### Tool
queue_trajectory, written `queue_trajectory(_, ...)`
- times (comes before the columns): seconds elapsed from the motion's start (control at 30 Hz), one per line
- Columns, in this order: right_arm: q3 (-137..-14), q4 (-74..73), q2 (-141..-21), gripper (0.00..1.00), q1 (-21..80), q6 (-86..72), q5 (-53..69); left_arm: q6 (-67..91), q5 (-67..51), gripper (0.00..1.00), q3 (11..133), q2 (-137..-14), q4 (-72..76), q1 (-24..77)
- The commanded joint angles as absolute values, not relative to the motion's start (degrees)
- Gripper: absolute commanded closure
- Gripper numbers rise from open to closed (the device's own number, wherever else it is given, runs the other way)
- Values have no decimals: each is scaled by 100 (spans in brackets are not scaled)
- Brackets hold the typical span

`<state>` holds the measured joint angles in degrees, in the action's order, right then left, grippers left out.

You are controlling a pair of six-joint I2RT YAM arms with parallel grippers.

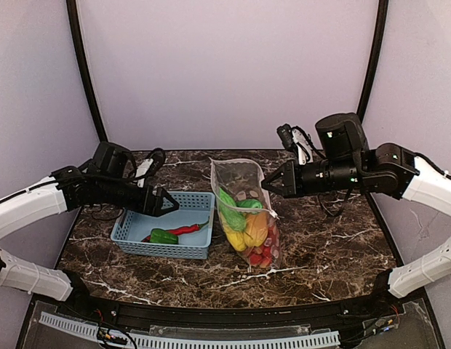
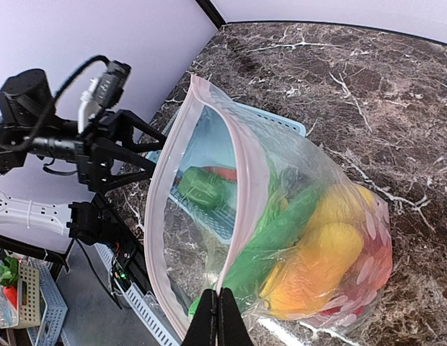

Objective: Place the food in the zip-top bag and seal the zipper
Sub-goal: Place the fake vegetable in the zipper food storage bag, then pick up the fake vegetable from the bin.

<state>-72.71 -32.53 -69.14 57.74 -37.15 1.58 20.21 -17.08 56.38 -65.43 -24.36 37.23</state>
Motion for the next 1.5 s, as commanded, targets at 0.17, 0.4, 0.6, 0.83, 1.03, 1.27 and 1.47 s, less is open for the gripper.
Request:
queue_trajectory(0.17,-7216,-3041,-6790,100,5784,-3707,166,2419,-1292,22,4609,-6651,-2852,3087)
queue_trajectory(0.4,-7199,-3037,-6752,100,5789,-3711,141,2533,-1308,14,4340,-7009,-2734,2980)
queue_trajectory(0.6,-7172,-3038,-6740,100,5784,-3716,132,2466,-1342,6,4278,-7377,-2702,2979)
queue_trajectory(0.83,-7150,-3042,-6703,100,5784,-3711,116,2383,-1670,5,4308,-7953,-2448,2979)
queue_trajectory(1.03,-7112,-3042,-6633,100,5779,-3731,68,2253,-1694,5,4430,-8342,-2468,2979)
queue_trajectory(1.27,-7084,-3058,-6615,100,5781,-3728,40,2274,-1725,25,4440,-8297,-2379,2979)
queue_trajectory(1.47,-7101,-3057,-6633,100,5775,-3717,44,2299,-1556,33,4394,-7954,-2434,2979)
